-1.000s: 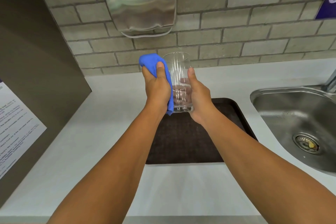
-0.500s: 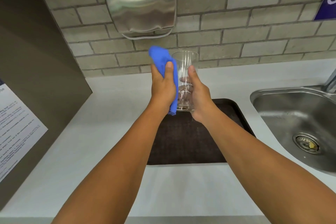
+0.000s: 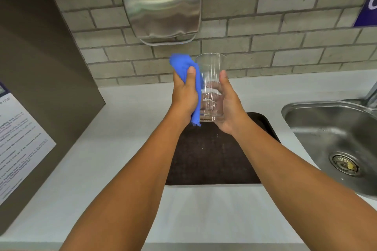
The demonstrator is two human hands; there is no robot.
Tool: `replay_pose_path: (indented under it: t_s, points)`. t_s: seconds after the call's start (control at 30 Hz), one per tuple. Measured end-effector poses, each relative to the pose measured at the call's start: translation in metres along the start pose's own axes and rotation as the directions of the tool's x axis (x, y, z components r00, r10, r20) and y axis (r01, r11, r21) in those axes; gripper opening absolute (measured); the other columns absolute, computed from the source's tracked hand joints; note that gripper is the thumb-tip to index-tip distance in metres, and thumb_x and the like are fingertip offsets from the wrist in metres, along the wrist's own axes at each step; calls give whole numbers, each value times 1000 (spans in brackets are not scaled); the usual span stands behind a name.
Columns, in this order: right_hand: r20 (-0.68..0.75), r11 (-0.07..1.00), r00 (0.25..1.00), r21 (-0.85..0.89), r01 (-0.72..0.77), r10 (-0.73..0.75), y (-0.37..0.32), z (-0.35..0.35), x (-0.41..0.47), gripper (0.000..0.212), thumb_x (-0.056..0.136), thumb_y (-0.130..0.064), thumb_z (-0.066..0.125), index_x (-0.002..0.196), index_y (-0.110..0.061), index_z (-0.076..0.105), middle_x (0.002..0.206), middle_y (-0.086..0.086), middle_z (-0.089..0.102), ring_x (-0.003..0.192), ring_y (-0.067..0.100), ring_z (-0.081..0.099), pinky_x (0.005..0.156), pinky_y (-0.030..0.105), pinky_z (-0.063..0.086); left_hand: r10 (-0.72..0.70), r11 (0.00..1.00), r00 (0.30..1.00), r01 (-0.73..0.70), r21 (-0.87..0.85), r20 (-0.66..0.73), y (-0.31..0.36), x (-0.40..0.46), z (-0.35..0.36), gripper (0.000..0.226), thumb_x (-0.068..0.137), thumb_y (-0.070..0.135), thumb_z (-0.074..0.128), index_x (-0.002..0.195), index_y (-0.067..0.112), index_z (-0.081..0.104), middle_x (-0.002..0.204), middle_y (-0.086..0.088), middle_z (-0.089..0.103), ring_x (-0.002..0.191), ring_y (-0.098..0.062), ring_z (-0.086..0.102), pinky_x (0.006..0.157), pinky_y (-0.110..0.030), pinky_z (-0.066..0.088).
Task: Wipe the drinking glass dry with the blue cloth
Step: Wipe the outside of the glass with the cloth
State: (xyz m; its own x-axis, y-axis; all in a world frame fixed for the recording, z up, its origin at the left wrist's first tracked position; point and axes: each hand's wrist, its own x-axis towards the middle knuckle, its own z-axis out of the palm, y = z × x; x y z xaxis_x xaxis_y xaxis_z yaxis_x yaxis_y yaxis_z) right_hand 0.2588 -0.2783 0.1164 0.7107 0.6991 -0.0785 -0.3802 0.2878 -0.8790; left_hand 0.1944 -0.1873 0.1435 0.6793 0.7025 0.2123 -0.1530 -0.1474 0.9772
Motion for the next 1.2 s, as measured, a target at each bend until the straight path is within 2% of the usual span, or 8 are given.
replay_pose_path:
  t_s: [0.23, 0.37, 0.63, 0.7, 0.83, 1.07, 1.13, 1.2]
  points:
    - [7, 1000, 1000, -17, -6, 6, 2, 4, -1, 75, 74, -76, 58, 115, -14, 68, 102, 13, 71, 81, 27, 73, 69, 42, 59, -46, 997, 998, 43, -70, -36, -7, 1, -2, 37, 99, 52, 38, 133, 38, 45, 110, 6, 67, 96, -14, 69, 79, -33, 58]
    - [-107, 992, 992, -117, 48, -61, -4, 12, 1, 77, 69, -76, 65, 113, -13, 70, 117, 27, 68, 97, 38, 68, 93, 62, 50, -18, 996, 997, 11, -87, -75, -3, 3, -4, 39, 99, 53, 37, 134, 38, 43, 112, 9, 65, 99, -9, 67, 81, -28, 56]
    - [-152, 968, 979, -228, 100, -137, -17, 31, 0, 63, 74, -78, 57, 107, -26, 70, 101, 2, 77, 88, 20, 75, 69, 34, 61, 76, 997, 985, -75, 9, -157, 17, 7, -1, 35, 102, 47, 35, 134, 35, 40, 128, 5, 57, 112, -13, 59, 99, -37, 47]
    - [-145, 951, 975, -285, 121, -168, -14, 35, -1, 72, 73, -76, 59, 120, -22, 65, 111, 3, 69, 101, 21, 69, 87, 39, 57, 133, 990, 979, -125, 62, -154, 18, 4, 1, 18, 101, 46, 38, 118, 42, 39, 122, 8, 54, 101, 2, 57, 89, -28, 45]
    - [-126, 952, 973, -261, 157, -195, -15, 31, -3, 62, 72, -73, 63, 108, -23, 69, 108, 15, 71, 93, 21, 70, 86, 41, 59, 278, 951, 953, -255, 175, -120, 16, 0, 3, 17, 97, 48, 44, 111, 46, 35, 122, 9, 49, 94, 17, 50, 75, -8, 34]
    - [-7, 990, 998, -131, 56, -57, -14, 23, -2, 77, 69, -74, 66, 116, -14, 71, 92, 10, 71, 81, 28, 71, 79, 46, 61, -204, 969, 979, 200, -148, -15, 14, 12, -9, 41, 103, 45, 37, 139, 26, 44, 114, -8, 68, 93, -25, 69, 76, -40, 60]
    - [-36, 992, 998, -111, 52, -57, -14, 23, -1, 72, 68, -71, 69, 114, -15, 68, 82, 3, 75, 76, 23, 74, 65, 37, 60, -64, 998, 994, 63, -25, -83, 14, 6, -4, 42, 101, 46, 38, 139, 28, 42, 127, -3, 61, 104, -13, 64, 88, -34, 54]
    - [-53, 992, 996, -110, 68, -74, -14, 24, -1, 72, 68, -68, 70, 115, -14, 66, 86, 3, 76, 78, 23, 74, 65, 35, 58, 186, 966, 975, -159, 203, -121, 13, -3, 1, 35, 98, 48, 39, 129, 32, 42, 128, 5, 49, 96, 14, 53, 80, -15, 42]
